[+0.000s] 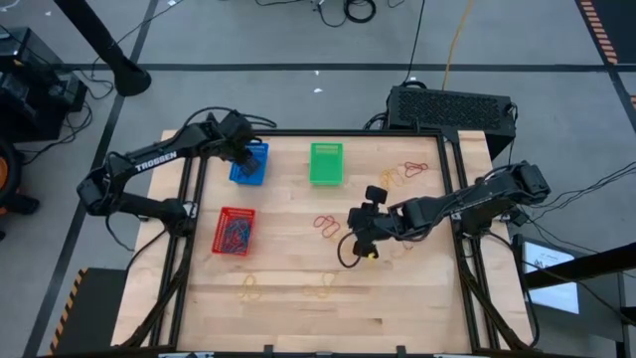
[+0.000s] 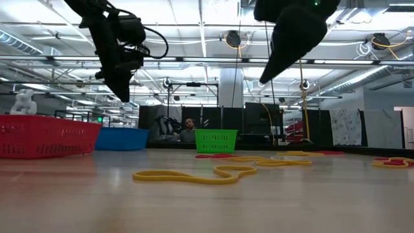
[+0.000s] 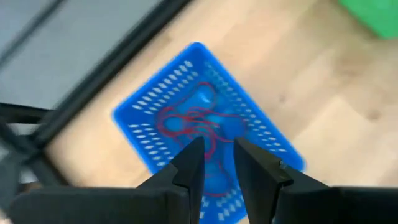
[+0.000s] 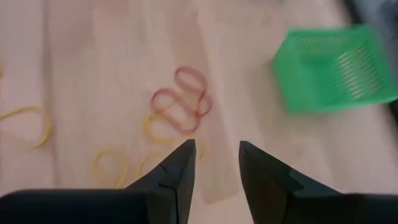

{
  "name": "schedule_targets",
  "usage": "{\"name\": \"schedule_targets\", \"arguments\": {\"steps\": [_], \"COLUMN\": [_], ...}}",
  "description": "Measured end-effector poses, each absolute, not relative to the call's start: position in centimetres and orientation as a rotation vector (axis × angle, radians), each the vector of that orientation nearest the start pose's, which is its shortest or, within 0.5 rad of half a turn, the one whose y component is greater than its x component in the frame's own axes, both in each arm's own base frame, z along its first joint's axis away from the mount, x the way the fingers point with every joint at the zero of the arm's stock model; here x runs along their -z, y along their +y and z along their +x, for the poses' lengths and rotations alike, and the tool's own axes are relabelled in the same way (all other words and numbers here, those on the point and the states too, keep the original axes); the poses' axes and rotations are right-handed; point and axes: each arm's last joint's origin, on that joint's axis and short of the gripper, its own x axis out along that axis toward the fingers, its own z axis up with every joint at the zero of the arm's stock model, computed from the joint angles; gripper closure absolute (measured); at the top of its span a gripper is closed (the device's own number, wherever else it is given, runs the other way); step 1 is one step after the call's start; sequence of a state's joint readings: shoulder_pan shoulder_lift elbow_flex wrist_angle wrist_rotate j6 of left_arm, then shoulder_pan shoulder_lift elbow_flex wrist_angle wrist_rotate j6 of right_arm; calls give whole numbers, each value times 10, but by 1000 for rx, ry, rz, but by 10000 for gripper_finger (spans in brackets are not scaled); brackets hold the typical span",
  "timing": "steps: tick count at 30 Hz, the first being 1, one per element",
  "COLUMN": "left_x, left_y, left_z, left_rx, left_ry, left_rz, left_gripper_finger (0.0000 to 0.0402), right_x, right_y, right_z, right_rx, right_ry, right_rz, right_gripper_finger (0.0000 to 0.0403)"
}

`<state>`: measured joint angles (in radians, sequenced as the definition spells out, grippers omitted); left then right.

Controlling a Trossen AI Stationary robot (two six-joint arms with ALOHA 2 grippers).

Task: Sort rubber bands into baskets
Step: Put the red rubber band into the blue basket

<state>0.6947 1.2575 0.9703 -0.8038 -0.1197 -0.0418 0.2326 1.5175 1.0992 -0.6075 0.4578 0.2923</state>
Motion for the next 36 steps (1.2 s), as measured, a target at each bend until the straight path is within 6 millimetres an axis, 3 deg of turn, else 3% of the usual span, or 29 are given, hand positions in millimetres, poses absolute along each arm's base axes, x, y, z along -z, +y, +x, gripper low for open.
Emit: {"name": "schedule_targets", "arguments": {"steps": [4,8,11,14,18,21,27,36], "left_x": [-256,-254,-253,-255,-261,-267,-274,-272], "left_y": [158,164,164,159,140,118,78,65], "left_z": [172,159,157,163,179,191,202,209], "left_rx": [-668,-699,-674,-545,-401,-371,-313,-272], "left_ry": [1060,1116,1115,1057,968,866,646,575], "left_rz": [-403,-428,-463,-516,-520,-404,-220,-206], "left_gripper_finger": [308,308,308,308,308,308,308,308], "right_x": [-243,-249,-260,-268,-267,-255,-211,-168], "right_y": [43,20,-7,-42,-86,-118,-176,-210], "right_z": [293,277,254,233,219,214,204,188], "right_rx": [305,363,460,531,674,784,923,634], "right_ry": [998,1099,1183,1237,1233,1266,1417,1714], "right_rz": [20,43,100,267,449,532,697,547], "right_gripper_finger": [287,287,287,287,287,287,287,287]}}
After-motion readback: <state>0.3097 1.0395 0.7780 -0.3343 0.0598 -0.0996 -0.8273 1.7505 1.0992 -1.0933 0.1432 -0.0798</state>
